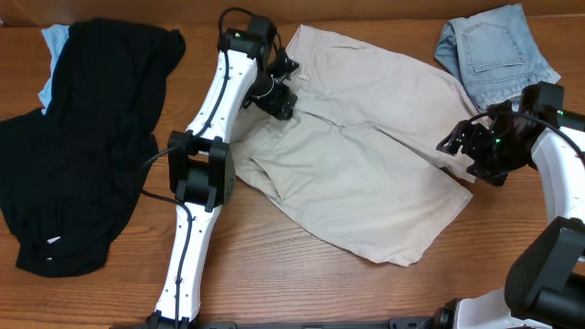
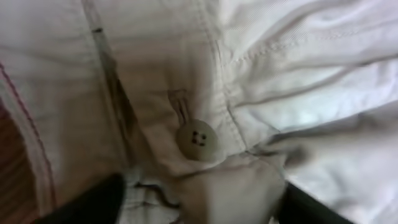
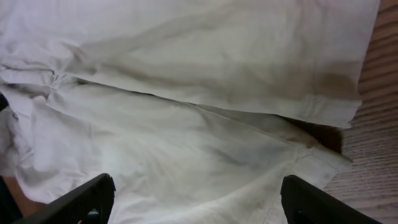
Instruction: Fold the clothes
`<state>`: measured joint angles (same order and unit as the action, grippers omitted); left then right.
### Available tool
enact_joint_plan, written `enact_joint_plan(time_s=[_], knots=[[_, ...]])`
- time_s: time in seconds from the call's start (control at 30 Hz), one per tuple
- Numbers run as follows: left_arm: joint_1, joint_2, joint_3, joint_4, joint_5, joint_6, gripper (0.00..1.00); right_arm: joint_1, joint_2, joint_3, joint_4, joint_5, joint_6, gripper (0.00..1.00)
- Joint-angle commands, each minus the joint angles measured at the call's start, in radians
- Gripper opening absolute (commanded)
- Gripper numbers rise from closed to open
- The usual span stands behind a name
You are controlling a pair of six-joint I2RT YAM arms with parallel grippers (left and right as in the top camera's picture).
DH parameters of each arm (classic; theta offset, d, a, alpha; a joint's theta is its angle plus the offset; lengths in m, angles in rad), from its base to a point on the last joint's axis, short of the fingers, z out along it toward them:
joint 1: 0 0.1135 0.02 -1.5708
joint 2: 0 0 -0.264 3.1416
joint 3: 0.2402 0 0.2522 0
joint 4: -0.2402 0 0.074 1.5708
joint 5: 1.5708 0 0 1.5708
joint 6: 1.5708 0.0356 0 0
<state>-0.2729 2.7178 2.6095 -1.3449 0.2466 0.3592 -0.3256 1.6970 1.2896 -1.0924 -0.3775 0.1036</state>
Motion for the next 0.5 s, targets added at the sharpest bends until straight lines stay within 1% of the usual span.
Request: enact_joint_plan(time_s=[0.0,0.13,0.17,0.2,0.23,0.27,0.33,0.37,0.47], knots=[[-0.001,0.03,-0.003,-0.005,0.016,0.014,0.5,0.0,-0.027,0.02,0.004,0.018,-0.007,0.89],[0.006,0.023,0.006,-0.013,0.013,-0.001,0.21,0.0,-0.027,0.02,0.006,0.018,-0.007,0.9],[0.009,0.018,0.007,-0.018,0.013,-0.001,0.2,0.0,-0.027,0.02,0.005,0.018,-0.007,0.9],[0.011,0.011,0.008,-0.022,0.013,-0.006,0.16,0.0,-0.027,0.02,0.005,0.018,-0.006,0.9],[0.013,0.002,0.01,-0.026,0.01,-0.016,0.09,0.0,-0.027,0.02,0.005,0.017,-0.006,0.9],[0.016,-0.006,0.014,-0.032,0.004,-0.033,0.04,0.0,-0.027,0.02,0.005,0.017,-0.003,0.9],[0.026,-0.024,0.028,-0.046,-0.018,-0.078,0.04,0.005,-0.027,0.02,0.006,0.017,-0.003,0.9],[0.038,-0.042,0.037,-0.059,-0.058,-0.136,0.04,0.013,-0.026,0.02,0.008,0.017,0.0,0.9],[0.074,-0.078,0.04,-0.093,-0.135,-0.243,0.04,0.048,-0.019,0.019,0.018,0.017,0.0,0.9]])
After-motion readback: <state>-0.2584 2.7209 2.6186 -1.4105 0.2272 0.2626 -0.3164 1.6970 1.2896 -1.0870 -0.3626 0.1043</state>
